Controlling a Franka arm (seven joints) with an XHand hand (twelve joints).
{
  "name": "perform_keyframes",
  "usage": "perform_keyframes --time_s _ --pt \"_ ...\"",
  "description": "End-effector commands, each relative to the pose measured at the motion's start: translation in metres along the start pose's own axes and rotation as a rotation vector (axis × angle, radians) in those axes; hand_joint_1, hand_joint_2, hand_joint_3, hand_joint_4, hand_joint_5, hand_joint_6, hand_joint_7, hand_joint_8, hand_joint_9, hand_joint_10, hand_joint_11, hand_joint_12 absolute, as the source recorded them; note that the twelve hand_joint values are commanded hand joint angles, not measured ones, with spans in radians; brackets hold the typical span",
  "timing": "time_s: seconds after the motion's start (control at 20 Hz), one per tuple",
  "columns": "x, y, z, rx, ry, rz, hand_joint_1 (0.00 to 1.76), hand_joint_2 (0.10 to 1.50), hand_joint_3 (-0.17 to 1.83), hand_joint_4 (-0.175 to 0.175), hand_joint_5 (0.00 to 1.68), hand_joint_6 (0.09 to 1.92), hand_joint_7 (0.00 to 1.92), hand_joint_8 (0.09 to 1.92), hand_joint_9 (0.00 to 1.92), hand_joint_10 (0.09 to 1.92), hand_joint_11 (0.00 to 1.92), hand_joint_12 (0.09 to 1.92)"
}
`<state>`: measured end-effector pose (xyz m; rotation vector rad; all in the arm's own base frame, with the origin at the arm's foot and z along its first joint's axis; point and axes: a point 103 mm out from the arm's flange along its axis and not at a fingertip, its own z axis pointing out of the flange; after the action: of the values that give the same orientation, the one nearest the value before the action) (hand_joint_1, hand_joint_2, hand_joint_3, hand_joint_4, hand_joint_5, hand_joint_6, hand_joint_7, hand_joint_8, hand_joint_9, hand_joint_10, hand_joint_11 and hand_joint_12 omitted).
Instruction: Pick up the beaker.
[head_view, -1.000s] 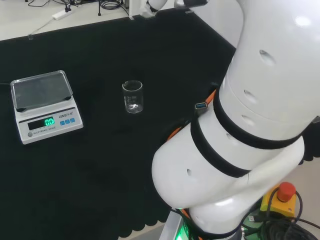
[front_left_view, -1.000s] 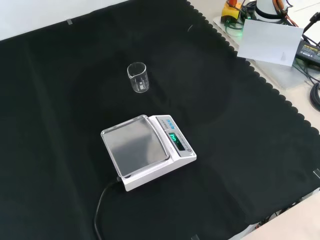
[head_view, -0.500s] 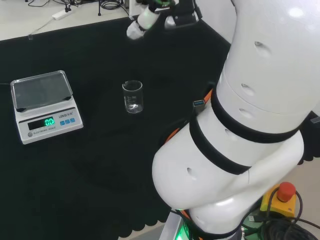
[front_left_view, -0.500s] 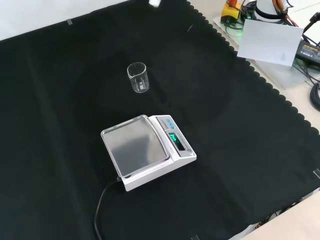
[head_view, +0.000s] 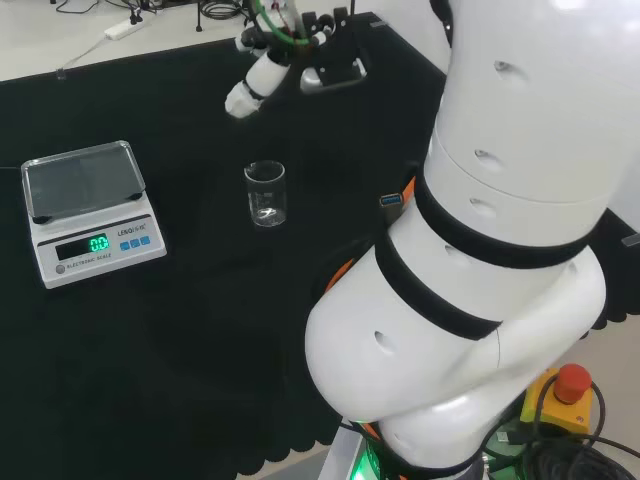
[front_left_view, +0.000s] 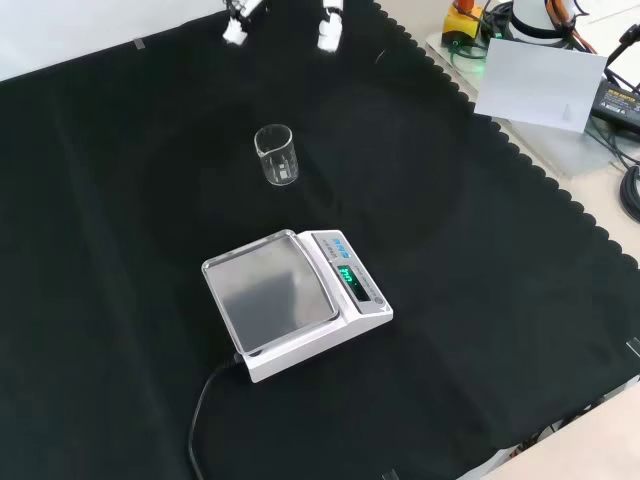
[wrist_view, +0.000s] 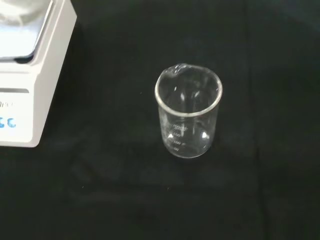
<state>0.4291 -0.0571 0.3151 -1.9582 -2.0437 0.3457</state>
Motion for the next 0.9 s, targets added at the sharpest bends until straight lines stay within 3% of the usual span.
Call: perform_keyframes --time_s 0.05,0.45,0.9 --pt "0.019 0.021 0.018 0.035 -0.007 -0.009 0.59 0.59 0.2 0.019 0.1 0.09 0.01 0.68 0.12 0.91 0.0 1.42" --pt "0.021 0.067 0.035 0.055 -0.032 -0.005 0.58 0.61 0.12 0.034 0.03 0.09 0.0 0.51 0.01 0.89 0.0 1.22" --pt "0.028 0.09 0.066 0.116 -0.017 -0.028 0.58 0.62 0.09 0.04 0.0 0.09 0.0 0.27 0.0 0.75 0.0 1.12"
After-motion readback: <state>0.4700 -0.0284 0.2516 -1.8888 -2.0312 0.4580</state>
